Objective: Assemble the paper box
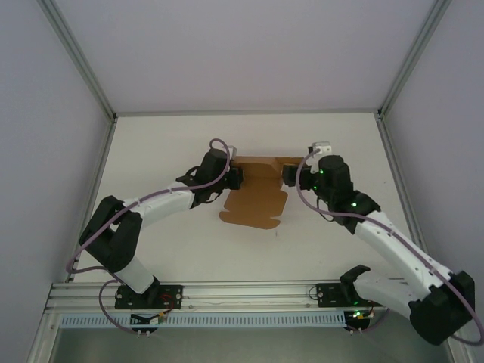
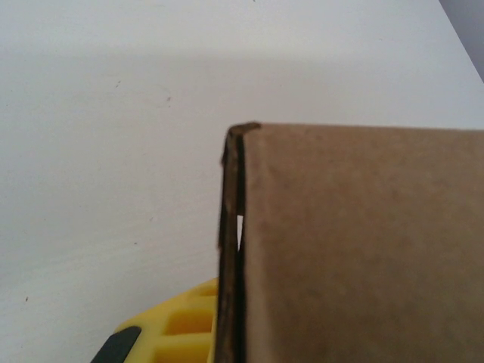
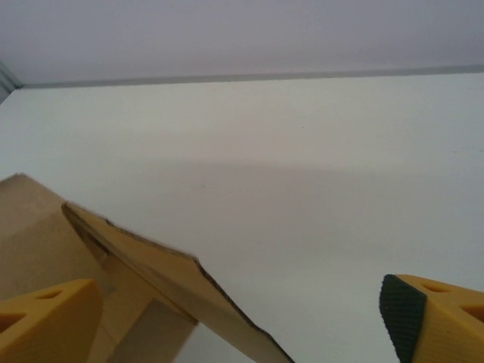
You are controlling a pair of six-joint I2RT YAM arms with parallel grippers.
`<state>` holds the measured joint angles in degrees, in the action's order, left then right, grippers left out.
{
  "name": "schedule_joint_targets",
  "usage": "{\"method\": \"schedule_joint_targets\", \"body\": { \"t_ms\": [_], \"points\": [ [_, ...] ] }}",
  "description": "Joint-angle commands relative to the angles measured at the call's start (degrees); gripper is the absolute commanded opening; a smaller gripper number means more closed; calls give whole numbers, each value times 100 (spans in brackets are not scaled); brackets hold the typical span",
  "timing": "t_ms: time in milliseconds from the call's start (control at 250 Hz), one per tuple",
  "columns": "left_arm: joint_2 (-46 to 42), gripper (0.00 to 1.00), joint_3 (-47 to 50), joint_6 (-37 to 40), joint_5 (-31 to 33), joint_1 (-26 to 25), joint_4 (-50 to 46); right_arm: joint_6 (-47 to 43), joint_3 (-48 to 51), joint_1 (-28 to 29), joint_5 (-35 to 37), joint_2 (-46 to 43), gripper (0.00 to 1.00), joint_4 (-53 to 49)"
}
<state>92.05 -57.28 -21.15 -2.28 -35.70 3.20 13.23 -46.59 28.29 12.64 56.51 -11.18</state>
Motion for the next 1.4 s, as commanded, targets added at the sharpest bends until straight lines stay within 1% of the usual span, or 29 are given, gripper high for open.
{"method": "schedule_joint_targets", "body": {
  "t_ms": [0,40,60,96,180,228,291,335,403,431,475,579,595,639,667,739,783,906,958,1002,1066,1222,1326,1394],
  "points": [
    [-301,0,-7,286,-249,54,40,-653,78,-217,-1064,-131,88,-649],
    [-317,0,-13,334,-304,46,31,-810,19,-263,-1328,-85,84,-754],
    [-327,0,-16,349,-333,54,31,-860,-18,-282,-1412,-42,83,-794],
    [-332,0,-23,365,-361,54,31,-899,-101,-318,-1447,65,81,-867],
    [-337,0,-33,428,-445,55,15,-1026,-350,-383,-1515,366,70,-1036],
    [-337,0,-46,440,-487,49,5,-1065,-456,-388,-1541,492,60,-1053],
    [-323,0,-55,460,-455,49,-44,-1090,-575,-392,-1615,610,49,-1027],
    [-307,0,-74,459,-413,55,-84,-1086,-643,-386,-1649,659,45,-1039],
    [-293,0,-85,471,-379,50,-124,-1060,-723,-392,-1538,655,45,-1080],
    [-284,0,-77,472,-379,54,-125,-1058,-745,-392,-1475,645,48,-1096],
    [-275,0,-87,471,-379,31,-138,-1067,-744,-392,-1363,617,56,-1098],
    [-232,0,-127,486,-362,47,-205,-1088,-757,-394,-1226,571,54,-1153],
    [-224,0,-135,493,-361,54,-222,-1092,-763,-390,-1214,564,52,-1169],
    [-216,0,-157,489,-350,56,-240,-1087,-807,-388,-1278,593,43,-1246],
    [-212,0,-152,480,-343,54,-232,-1245,-852,-394,-1352,618,41,-1316],
    [-213,0,-150,448,-300,48,-223,-1212,-951,-389,-1329,699,34,-1458],
    [-206,0,-153,446,-275,53,-232,-1205,-998,-394,-1218,745,33,-1550],
    [-192,0,-150,439,-162,54,-294,-1185,-1061,-388,-769,753,37,-1791],
    [-188,0,-136,437,-115,53,-302,-1195,-1063,-394,-704,711,37,-1869],
    [-181,0,-138,445,-88,50,-318,-1192,-1045,-395,-694,654,38,-1928],
    [-171,0,-135,451,-62,48,-325,-1193,-1054,-391,-720,580,36,-1993],
    [-142,0,-166,463,-114,54,-320,-1192,-1062,-394,-876,556,35,-2037],
    [-130,0,-171,480,-73,53,-337,-1202,-1076,-394,-930,550,44,-2072],
    [-143,0,-162,497,-55,54,-355,-1217,-1063,-394,-1034,508,44,-2092]
  ]
}}
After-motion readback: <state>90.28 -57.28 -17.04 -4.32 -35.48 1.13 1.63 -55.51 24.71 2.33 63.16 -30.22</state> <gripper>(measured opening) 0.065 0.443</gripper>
